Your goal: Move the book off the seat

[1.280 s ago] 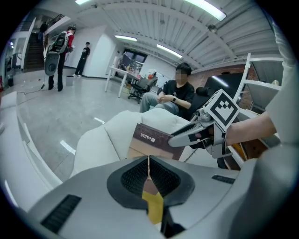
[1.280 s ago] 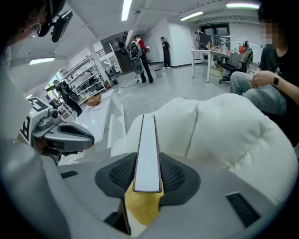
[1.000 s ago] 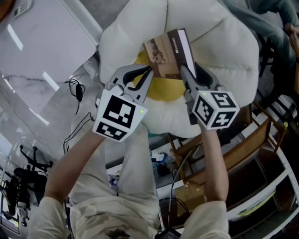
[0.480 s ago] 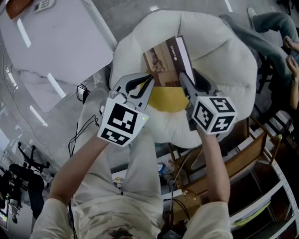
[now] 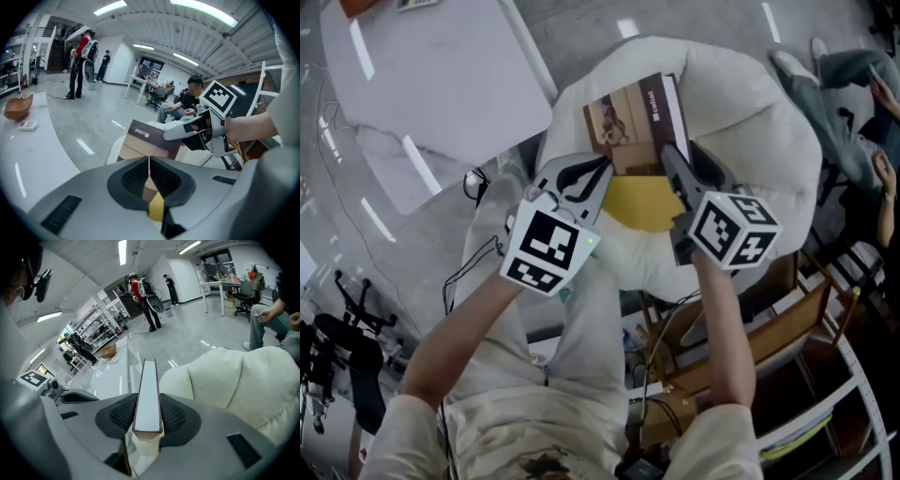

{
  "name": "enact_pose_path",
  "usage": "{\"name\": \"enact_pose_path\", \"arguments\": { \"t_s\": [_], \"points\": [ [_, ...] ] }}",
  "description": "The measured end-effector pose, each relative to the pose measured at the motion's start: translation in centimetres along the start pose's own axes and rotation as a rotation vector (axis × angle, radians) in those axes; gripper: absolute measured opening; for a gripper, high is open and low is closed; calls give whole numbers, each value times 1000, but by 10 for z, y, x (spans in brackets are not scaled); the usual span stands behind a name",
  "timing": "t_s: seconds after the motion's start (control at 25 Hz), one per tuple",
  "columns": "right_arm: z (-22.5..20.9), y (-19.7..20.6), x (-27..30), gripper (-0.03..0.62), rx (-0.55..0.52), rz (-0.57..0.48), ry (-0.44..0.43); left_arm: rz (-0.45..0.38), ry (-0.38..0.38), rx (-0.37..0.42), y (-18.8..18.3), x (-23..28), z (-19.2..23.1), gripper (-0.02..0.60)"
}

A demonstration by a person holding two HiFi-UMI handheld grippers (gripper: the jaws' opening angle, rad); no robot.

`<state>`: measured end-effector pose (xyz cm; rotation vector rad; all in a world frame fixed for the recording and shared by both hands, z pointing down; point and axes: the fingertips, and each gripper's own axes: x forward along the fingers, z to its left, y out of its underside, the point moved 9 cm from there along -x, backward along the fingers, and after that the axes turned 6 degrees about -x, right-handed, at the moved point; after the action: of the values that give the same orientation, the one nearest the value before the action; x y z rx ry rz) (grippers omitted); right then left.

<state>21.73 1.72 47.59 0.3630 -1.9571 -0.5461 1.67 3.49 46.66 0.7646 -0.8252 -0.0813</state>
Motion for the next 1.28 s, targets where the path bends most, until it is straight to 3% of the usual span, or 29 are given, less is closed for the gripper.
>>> {"name": "enact_pose_path", "arguments": {
  "t_s": [0.48,1.28],
  "points": [
    [10,-27,7,149,72,-24,-16,3,8,-13,-22,0,22,14],
    [92,-60,22,149,88,-44,-154,-33,-53,-104,-15,-59,75,14]
  ]
}}
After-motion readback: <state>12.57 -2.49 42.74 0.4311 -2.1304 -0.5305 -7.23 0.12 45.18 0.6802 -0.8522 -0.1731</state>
